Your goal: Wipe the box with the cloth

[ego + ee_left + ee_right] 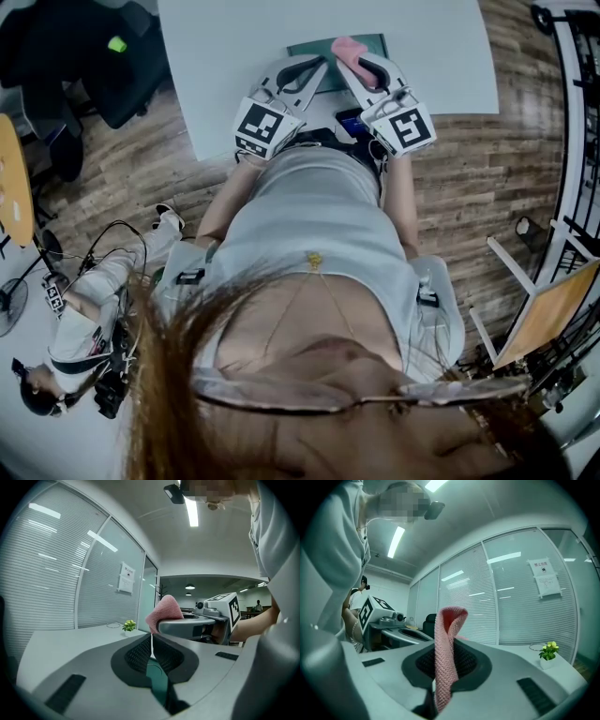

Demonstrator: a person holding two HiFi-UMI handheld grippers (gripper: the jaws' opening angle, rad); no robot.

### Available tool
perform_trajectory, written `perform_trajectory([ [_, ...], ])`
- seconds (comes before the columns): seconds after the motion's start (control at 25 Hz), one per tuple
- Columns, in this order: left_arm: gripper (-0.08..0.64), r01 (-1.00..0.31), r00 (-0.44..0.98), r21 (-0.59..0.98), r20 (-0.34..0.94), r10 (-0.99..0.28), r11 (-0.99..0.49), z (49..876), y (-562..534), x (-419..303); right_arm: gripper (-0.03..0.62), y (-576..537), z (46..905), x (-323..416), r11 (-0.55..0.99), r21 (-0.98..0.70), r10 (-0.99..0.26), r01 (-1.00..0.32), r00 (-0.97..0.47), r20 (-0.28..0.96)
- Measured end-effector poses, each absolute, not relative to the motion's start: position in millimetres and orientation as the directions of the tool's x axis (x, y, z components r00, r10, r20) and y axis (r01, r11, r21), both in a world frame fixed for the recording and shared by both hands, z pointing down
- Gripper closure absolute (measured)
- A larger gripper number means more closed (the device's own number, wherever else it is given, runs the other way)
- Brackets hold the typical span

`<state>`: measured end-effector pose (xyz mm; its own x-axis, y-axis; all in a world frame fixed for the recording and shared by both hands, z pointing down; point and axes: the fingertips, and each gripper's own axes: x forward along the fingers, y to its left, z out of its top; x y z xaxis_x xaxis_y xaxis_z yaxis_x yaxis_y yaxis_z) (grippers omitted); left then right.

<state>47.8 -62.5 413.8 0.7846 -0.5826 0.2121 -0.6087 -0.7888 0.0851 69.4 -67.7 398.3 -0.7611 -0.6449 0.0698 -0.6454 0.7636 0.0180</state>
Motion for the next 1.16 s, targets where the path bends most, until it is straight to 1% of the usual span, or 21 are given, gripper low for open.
perform_trajectory([
  [0.16, 0.523, -0.613, 0.782, 0.083, 0.205, -0.588, -0.786, 408, -64, 48, 0.555, -66, 393, 68, 0.768, 0.022, -0.64, -0.64, -0.766, 0.058],
  [0.4, 0.523, -0.616, 0.78, 0.079, 0.207, -0.591, -0.784, 405, -61, 50, 0.555, -63, 389, 72, 0.752, -0.033, -0.655, -0.658, -0.752, 0.065],
  [0.64, 0.523, -0.608, 0.785, 0.084, 0.212, -0.582, -0.79, 407, -59, 54, 0.555, -62, 389, 76, 0.763, -0.006, -0.645, -0.646, -0.762, 0.063],
  [1.16, 0.523, -0.605, 0.786, 0.093, 0.225, -0.575, -0.791, 410, -57, 56, 0.555, -64, 391, 78, 0.752, -0.018, -0.656, -0.659, -0.751, 0.079],
])
